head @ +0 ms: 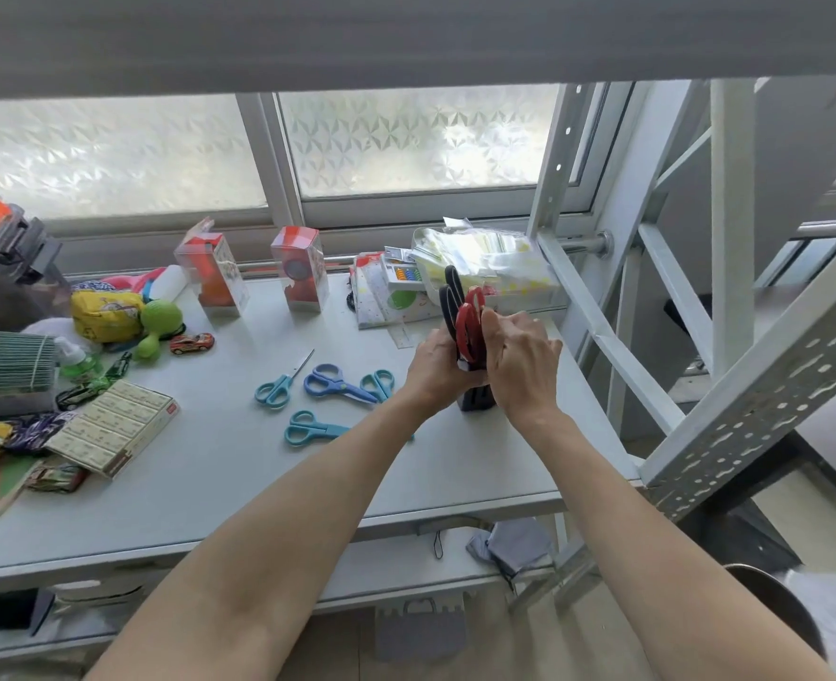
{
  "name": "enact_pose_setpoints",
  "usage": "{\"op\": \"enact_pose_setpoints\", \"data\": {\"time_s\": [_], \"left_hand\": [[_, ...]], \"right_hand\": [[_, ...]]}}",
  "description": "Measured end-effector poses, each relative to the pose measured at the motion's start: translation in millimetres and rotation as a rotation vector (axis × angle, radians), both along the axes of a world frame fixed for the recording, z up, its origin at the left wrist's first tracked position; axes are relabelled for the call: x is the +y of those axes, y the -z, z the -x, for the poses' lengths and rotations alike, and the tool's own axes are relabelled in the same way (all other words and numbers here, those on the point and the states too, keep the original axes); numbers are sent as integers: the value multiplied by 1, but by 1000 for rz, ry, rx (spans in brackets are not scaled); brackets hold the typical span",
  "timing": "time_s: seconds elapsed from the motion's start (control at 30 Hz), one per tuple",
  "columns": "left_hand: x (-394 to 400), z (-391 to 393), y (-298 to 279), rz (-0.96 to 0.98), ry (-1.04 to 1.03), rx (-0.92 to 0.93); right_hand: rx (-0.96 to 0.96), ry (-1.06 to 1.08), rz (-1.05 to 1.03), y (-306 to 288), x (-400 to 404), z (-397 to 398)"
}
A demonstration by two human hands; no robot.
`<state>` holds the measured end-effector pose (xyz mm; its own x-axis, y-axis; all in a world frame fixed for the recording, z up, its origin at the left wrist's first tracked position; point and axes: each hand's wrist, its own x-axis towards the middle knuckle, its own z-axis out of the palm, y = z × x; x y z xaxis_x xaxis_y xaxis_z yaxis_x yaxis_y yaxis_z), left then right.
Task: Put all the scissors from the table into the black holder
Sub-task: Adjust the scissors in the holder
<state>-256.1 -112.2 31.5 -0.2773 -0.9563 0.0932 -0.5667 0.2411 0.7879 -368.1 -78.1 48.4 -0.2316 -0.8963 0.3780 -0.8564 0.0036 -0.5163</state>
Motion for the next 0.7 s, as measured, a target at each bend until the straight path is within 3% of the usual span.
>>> {"op": "enact_pose_setpoints", "data": {"time_s": [0.13, 0.27, 0.43, 0.7], "left_hand": [[-1, 0, 5, 7, 8, -8], [1, -2, 8, -2, 5, -23], [6, -3, 3, -4, -14, 24], [10, -13, 1, -68, -1, -7]], "right_hand": [[-69, -8, -4, -2, 0, 0], [-317, -31, 83, 3, -1, 3], [-135, -12, 43, 12, -7, 3], [-214, 75, 217, 10, 3, 7]]}}
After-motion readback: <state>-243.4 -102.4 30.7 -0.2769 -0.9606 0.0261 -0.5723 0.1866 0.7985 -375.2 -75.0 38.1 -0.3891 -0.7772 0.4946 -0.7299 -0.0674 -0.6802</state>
